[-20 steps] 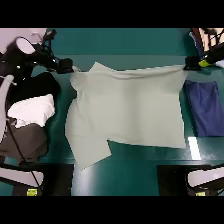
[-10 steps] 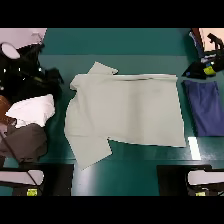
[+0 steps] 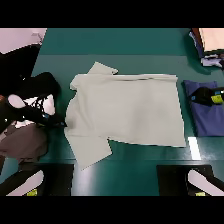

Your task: Fold the shirts.

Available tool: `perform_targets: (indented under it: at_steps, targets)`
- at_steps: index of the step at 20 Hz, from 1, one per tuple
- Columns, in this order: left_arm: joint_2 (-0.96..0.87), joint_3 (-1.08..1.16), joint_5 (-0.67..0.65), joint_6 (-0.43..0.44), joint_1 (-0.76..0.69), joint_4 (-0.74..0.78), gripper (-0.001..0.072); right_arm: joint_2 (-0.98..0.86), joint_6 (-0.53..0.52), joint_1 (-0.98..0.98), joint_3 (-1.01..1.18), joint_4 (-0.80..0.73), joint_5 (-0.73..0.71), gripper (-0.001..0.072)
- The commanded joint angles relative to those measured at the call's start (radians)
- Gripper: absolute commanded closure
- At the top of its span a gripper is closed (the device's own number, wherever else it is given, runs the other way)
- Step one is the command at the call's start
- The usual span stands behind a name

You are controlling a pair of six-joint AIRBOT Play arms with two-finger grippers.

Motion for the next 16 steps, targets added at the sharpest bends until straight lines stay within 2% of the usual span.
perform_targets:
  at_steps: [1,3,7,8,9,11,13,14,15,16]
  targets:
    - [0.042,-0.106,0.062,0.005,0.000,-0.078,0.0208,0.082,-0.006,-0.040,-0.071,0.004,-0.008,0.0324]
    - [0.040,-0.127,0.091,0.055,0.000,-0.144,0.0209,0.100,-0.006,-0.059,-0.089,0.004,-0.008,0.0324]
    - [0.040,-0.151,0.095,0.060,0.000,-0.159,0.0210,0.134,-0.006,-0.099,-0.131,0.002,-0.006,0.0324]
    - [0.040,-0.153,0.095,0.059,0.000,-0.163,0.0352,0.139,-0.006,-0.110,-0.140,0.001,-0.006,0.0324]
    - [0.040,-0.153,0.094,0.064,0.000,-0.166,0.0659,0.145,-0.006,-0.129,-0.156,0.000,-0.001,0.0324]
    - [0.041,-0.141,0.094,0.071,0.001,-0.167,0.0681,0.153,-0.006,-0.185,-0.210,-0.020,0.024,0.0324]
    - [0.043,-0.100,0.077,0.071,0.001,-0.166,0.0681,0.153,-0.006,-0.251,-0.293,-0.126,0.067,0.0317]
    - [0.043,-0.076,0.069,0.071,0.001,-0.163,0.0681,0.153,-0.006,-0.279,-0.343,-0.194,0.076,0.0193]
    - [0.043,-0.056,0.062,0.072,0.000,-0.164,0.0681,0.153,-0.006,-0.306,-0.402,-0.236,0.074,0.0124]
    - [0.043,-0.041,0.061,0.072,0.000,-0.164,0.0681,0.153,-0.006,-0.325,-0.455,-0.237,0.066,0.0137]
